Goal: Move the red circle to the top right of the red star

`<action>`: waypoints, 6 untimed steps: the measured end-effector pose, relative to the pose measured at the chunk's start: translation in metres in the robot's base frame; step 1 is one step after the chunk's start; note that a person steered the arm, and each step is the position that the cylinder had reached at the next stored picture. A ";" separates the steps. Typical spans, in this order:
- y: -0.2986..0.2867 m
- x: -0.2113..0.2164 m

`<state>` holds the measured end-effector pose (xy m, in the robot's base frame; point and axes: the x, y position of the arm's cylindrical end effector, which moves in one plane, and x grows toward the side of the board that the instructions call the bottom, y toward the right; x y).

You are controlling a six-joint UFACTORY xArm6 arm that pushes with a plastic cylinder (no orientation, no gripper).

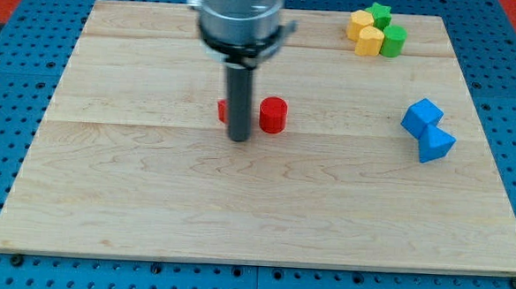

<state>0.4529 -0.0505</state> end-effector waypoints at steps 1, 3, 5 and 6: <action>0.023 0.006; 0.145 -0.021; 0.023 -0.043; 0.030 -0.042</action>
